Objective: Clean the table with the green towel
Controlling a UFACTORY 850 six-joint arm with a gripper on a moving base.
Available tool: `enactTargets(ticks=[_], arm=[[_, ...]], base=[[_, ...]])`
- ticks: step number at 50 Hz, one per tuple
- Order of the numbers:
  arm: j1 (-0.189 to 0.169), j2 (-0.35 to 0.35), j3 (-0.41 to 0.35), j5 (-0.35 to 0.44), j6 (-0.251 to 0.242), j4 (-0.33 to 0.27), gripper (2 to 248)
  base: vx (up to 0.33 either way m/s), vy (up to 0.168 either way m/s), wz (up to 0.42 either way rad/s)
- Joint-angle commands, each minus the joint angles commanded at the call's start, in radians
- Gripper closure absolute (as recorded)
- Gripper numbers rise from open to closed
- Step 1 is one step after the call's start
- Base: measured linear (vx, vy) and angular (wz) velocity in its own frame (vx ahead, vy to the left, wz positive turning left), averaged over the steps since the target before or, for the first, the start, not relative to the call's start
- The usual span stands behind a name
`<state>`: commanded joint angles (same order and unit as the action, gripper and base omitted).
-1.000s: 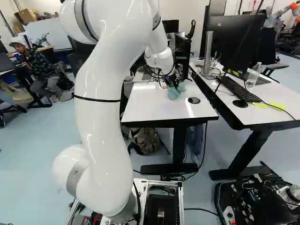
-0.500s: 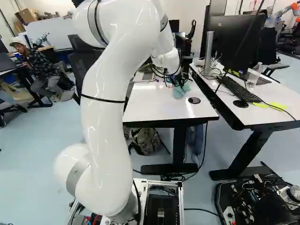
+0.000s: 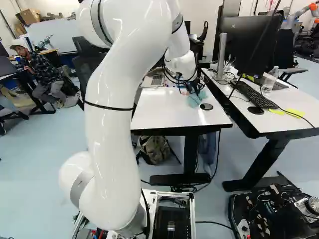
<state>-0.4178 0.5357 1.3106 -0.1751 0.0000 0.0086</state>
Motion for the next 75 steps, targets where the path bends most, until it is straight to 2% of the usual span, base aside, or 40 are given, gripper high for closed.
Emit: enactTargets(ticks=[14,30,43,62,75], arm=[[0.000,-0.058,-0.077,0.000,0.000,0.000,197],[0.028,-0.113,-0.149,0.000,0.000,0.000,197],[0.033,-0.120,-0.154,0.000,0.000,0.000,197],[0.033,-0.166,-0.165,0.000,0.000,0.000,197],[0.037,-0.240,-0.221,0.000,0.000,0.001,197]], base=[[0.000,0.000,0.000],[0.000,0.000,0.000],[0.000,0.000,0.000],[0.000,0.000,0.000],[0.000,0.000,0.000]])
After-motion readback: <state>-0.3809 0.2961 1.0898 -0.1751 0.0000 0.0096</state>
